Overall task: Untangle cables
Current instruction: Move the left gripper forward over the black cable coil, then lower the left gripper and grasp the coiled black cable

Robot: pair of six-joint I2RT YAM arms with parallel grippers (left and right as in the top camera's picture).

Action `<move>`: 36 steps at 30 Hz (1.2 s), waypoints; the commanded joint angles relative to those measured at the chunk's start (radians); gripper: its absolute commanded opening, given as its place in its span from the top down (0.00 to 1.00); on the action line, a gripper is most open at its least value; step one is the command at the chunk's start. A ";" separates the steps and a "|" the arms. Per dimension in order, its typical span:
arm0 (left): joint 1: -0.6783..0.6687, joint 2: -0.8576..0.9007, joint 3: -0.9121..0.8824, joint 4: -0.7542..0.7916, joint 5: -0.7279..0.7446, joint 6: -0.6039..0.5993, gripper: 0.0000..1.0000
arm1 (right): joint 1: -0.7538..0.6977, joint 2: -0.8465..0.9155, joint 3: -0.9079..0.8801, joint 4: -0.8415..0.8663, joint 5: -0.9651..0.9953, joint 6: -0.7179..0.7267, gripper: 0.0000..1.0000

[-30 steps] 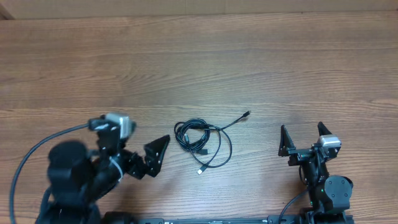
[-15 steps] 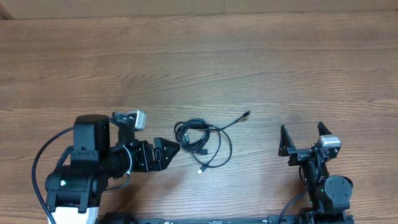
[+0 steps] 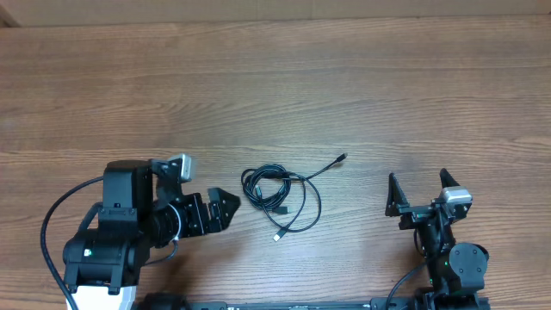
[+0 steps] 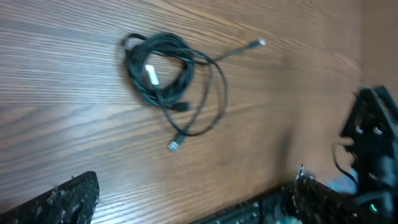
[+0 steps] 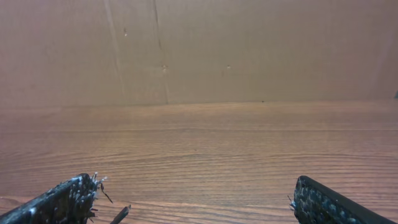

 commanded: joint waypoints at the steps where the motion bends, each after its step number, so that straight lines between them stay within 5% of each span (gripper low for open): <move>1: 0.009 -0.002 0.016 0.008 -0.108 -0.126 0.01 | 0.003 -0.008 -0.010 0.007 0.010 -0.005 0.00; 9: -0.006 0.042 0.016 0.079 -0.117 -0.312 0.36 | 0.003 -0.008 -0.010 0.007 0.010 -0.005 0.00; 12: -0.040 0.087 0.016 0.103 -0.191 -0.380 0.42 | 0.003 -0.008 -0.010 0.007 0.010 -0.005 0.00; 19: -0.181 0.241 0.016 0.138 -0.261 -0.563 0.42 | 0.003 -0.008 -0.010 0.007 0.010 -0.005 0.00; 30: -0.290 0.504 0.016 0.289 -0.296 -0.562 0.41 | 0.003 -0.008 -0.010 0.007 0.010 -0.005 0.00; 36: -0.290 0.563 0.016 0.297 -0.443 -0.562 0.41 | 0.003 -0.008 -0.010 0.007 0.010 -0.005 0.00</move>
